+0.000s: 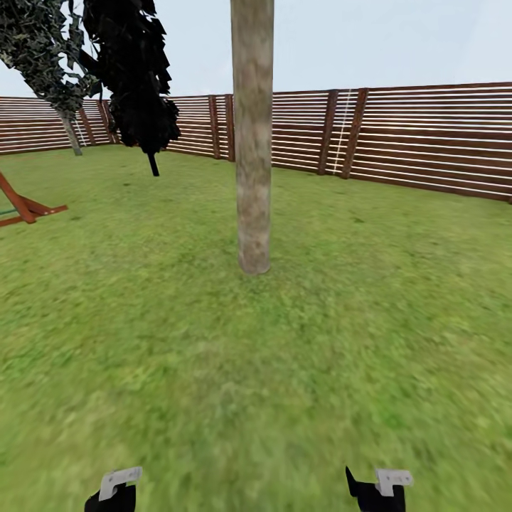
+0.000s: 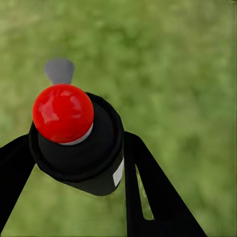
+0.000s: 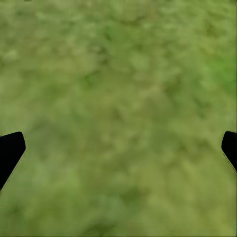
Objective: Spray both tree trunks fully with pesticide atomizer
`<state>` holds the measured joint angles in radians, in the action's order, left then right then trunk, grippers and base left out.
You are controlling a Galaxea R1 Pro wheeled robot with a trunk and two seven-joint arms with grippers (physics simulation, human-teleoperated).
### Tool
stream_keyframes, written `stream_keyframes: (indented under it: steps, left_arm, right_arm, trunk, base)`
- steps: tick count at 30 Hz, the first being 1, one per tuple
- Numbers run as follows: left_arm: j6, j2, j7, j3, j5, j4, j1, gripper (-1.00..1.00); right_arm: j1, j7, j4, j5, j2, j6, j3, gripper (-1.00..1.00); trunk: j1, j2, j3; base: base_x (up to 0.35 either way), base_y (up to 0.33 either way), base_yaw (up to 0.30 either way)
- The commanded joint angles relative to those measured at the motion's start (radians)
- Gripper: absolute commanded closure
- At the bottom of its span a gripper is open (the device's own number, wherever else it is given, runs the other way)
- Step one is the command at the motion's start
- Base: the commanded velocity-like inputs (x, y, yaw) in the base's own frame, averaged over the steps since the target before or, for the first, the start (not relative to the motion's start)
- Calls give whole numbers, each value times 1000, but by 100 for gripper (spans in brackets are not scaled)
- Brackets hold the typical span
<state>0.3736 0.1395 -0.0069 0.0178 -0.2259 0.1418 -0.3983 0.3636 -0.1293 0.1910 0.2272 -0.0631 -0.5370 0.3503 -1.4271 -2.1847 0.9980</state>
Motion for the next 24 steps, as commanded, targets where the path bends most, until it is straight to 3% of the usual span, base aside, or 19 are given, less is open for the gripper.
stream_keyframes:
  steps: [1, 24]
  left_arm:
    - [3, 0, -1, 2, -6, -1, -1, 100]
    - [4, 4, -1, 2, -6, -1, -1, 100]
  right_arm:
    - [1, -6, -1, 6, 0, -3, 9, -100]
    - [1, -6, -1, 4, 0, -4, 9, -100]
  trunk:
    - [0, 0, 1]
    - [0, 0, 1]
  base:
    - [339, 0, 0]
    - [339, 0, 0]
